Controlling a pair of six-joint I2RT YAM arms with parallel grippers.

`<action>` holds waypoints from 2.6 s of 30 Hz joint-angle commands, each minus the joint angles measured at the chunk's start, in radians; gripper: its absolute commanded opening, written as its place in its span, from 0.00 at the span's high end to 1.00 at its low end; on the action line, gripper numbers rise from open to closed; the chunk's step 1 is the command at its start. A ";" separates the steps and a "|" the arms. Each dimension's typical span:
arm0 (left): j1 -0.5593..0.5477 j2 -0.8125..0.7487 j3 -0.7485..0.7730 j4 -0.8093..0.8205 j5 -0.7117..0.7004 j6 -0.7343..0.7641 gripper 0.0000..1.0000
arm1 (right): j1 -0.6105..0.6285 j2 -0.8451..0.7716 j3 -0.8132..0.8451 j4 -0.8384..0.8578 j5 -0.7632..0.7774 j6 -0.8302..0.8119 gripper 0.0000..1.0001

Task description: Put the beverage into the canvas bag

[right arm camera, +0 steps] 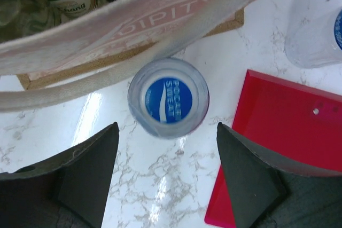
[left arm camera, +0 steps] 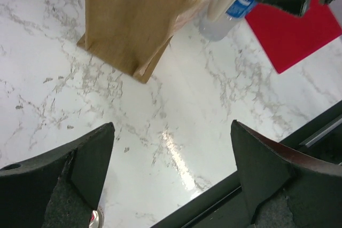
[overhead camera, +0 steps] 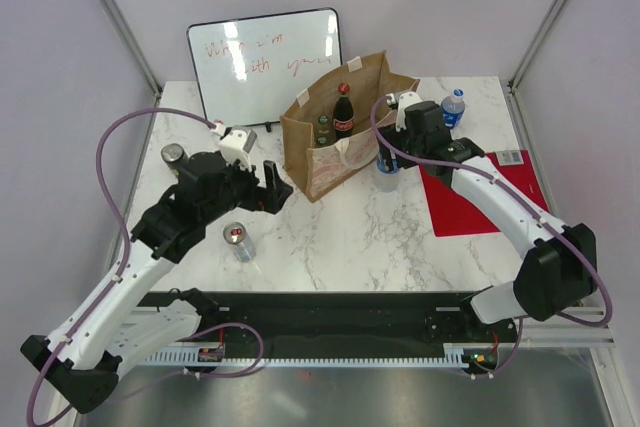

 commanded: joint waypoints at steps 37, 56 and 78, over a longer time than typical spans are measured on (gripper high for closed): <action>0.003 -0.074 -0.137 0.070 -0.059 0.101 0.04 | -0.057 -0.103 0.174 -0.047 -0.037 -0.058 1.00; 0.003 -0.078 -0.141 0.070 -0.068 0.103 0.04 | -0.054 0.120 0.805 0.054 -0.145 -0.003 1.00; 0.003 -0.062 -0.143 0.070 -0.063 0.104 0.04 | -0.052 0.475 0.802 0.185 -0.047 -0.121 1.00</action>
